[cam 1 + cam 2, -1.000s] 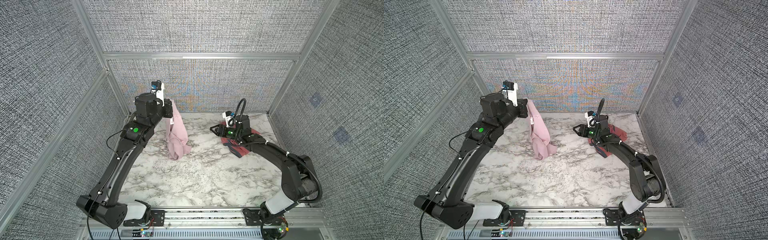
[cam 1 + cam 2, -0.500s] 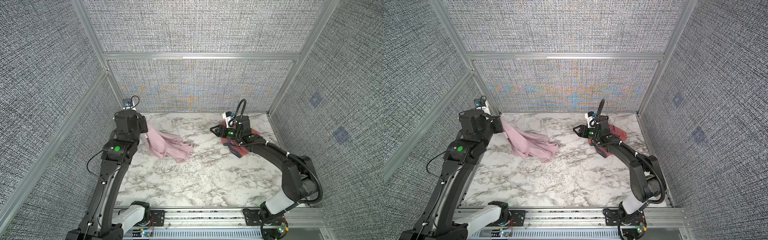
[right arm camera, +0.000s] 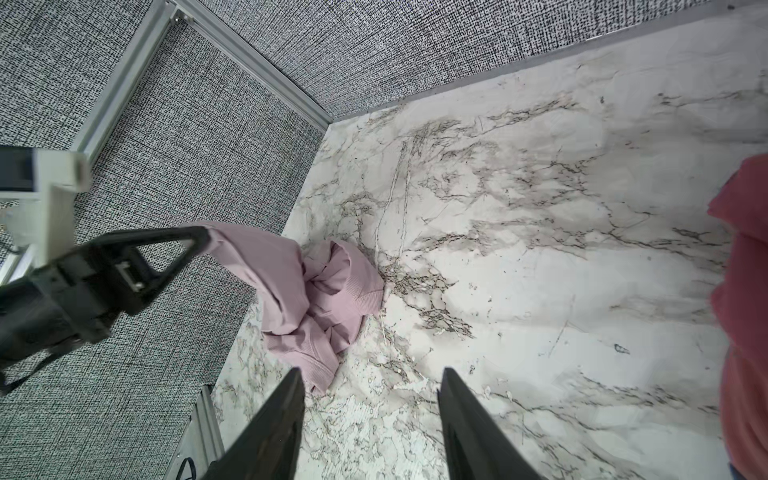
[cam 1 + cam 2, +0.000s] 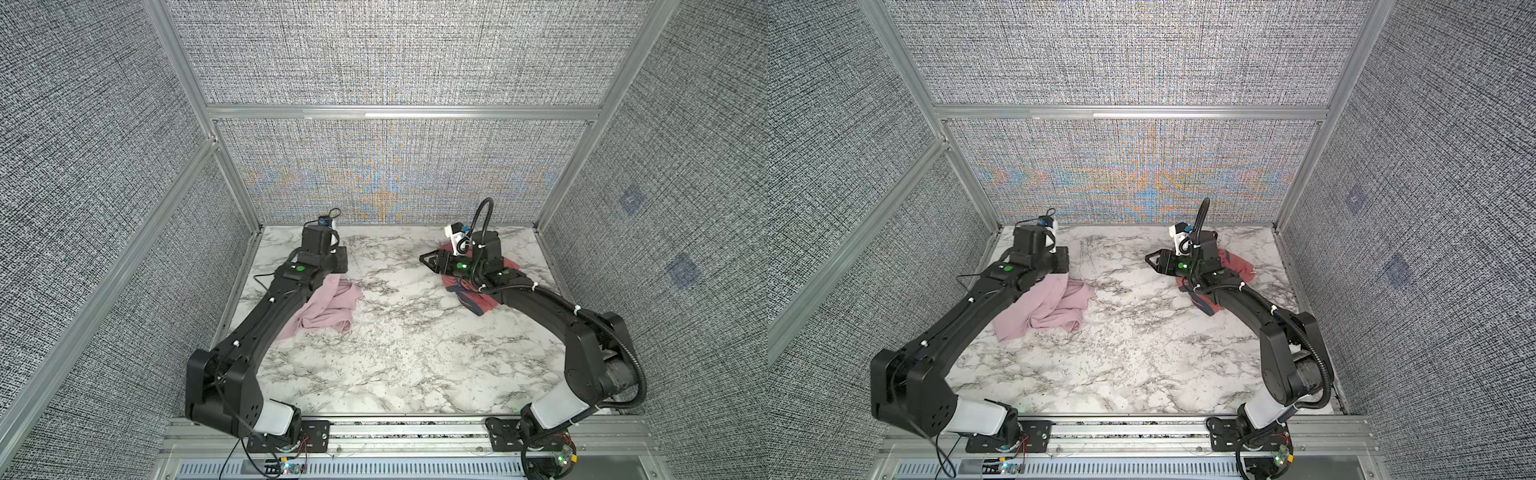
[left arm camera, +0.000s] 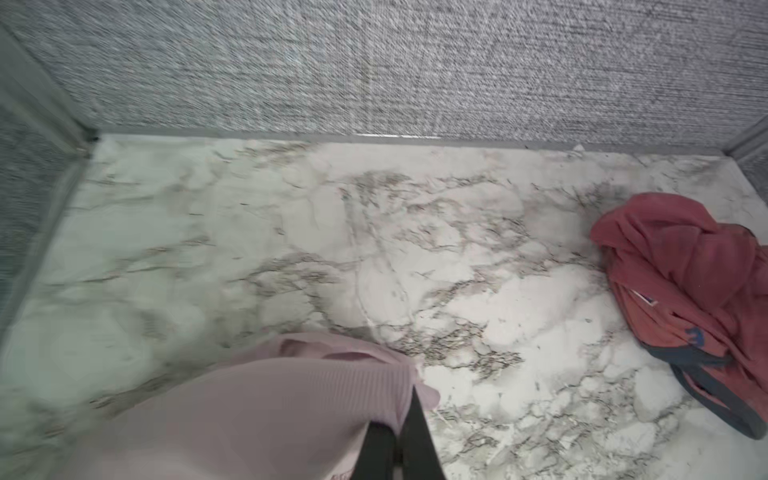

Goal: Pick out a specific cloth from the pile

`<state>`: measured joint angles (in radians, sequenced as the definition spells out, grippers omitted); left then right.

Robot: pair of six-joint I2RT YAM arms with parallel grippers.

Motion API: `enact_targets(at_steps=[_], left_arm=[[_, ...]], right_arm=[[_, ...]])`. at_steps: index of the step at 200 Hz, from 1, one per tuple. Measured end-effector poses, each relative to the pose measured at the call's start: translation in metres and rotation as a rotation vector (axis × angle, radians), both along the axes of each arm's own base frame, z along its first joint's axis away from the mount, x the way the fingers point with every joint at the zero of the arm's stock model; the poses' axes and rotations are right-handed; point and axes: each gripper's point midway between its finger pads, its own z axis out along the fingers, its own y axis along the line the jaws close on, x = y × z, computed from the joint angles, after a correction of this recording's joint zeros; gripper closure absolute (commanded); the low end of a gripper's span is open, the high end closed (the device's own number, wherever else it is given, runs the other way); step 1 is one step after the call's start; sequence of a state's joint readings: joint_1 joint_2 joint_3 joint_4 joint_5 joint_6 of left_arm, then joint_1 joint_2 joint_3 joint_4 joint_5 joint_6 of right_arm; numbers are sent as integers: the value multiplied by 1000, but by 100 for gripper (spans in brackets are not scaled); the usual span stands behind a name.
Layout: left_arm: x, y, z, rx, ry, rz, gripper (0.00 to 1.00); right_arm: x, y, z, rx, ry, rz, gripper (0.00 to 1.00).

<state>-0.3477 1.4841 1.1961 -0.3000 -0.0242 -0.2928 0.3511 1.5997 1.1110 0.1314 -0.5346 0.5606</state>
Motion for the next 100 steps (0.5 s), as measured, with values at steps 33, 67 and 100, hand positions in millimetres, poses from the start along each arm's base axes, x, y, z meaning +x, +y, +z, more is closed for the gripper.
enact_targets(at_steps=[33, 67, 100], left_arm=[[7, -26, -31, -110, 58, -43, 65], [-16, -21, -18, -166, 52, -30, 39], [-52, 17, 10, -133, -18, 83, 38]], right_arm=[[-1, -2, -5, -22, 8, -3, 46], [1, -2, -10, -31, 16, -3, 46], [4, 0, -16, -31, 18, -1, 46]])
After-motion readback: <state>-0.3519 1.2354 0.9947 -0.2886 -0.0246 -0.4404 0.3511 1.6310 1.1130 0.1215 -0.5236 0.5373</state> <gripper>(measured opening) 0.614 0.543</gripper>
